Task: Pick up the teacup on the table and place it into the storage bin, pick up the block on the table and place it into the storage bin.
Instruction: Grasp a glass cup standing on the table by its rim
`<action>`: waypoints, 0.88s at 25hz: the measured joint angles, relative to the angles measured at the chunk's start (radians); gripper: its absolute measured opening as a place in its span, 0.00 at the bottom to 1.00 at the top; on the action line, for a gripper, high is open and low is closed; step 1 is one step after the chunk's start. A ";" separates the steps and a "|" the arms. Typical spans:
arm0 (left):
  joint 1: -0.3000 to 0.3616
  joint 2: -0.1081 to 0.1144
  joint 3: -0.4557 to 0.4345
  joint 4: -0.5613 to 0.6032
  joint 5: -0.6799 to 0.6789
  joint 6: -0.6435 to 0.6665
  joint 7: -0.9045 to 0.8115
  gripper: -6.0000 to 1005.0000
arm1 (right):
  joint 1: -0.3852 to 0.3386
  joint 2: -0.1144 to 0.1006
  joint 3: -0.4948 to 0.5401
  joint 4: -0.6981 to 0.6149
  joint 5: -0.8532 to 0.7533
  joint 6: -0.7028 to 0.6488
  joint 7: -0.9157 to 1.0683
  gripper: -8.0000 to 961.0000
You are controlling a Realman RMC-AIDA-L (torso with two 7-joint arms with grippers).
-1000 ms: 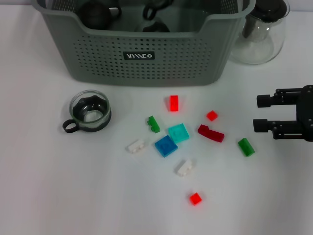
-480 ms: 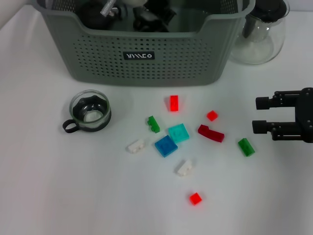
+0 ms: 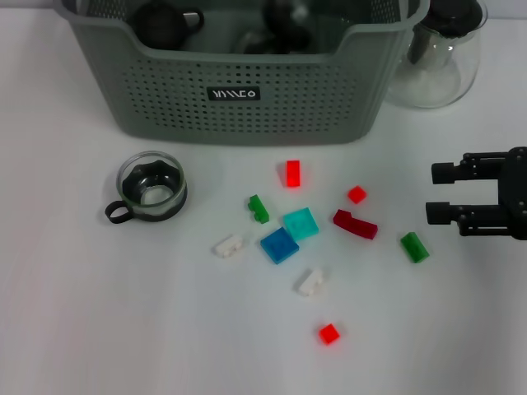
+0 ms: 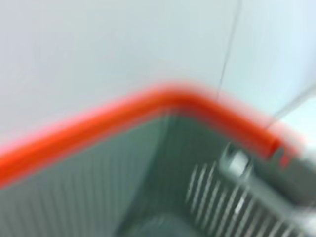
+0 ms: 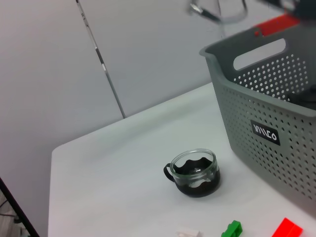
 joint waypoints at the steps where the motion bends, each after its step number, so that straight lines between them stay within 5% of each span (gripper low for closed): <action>1: 0.032 0.005 -0.015 0.062 -0.057 0.037 0.001 0.48 | 0.000 0.000 0.001 0.000 0.000 0.000 0.000 0.71; 6: 0.207 0.015 -0.174 0.275 -0.476 0.210 0.131 0.50 | 0.000 -0.001 0.007 0.000 0.000 -0.001 0.000 0.71; 9: 0.286 0.016 -0.316 0.254 -0.781 0.418 0.325 0.51 | 0.001 -0.001 0.008 -0.001 0.000 -0.001 0.000 0.71; 12: 0.341 0.028 -0.452 0.159 -0.935 0.673 0.477 0.52 | 0.001 0.000 0.008 -0.002 0.001 -0.002 0.000 0.71; 16: 0.420 0.035 -0.547 0.099 -0.885 0.870 0.632 0.52 | 0.003 -0.001 0.008 0.000 0.001 -0.002 0.000 0.71; 22: 0.528 -0.009 -0.507 0.235 -0.452 0.866 0.870 0.52 | 0.010 -0.003 0.008 -0.001 0.000 -0.002 0.002 0.71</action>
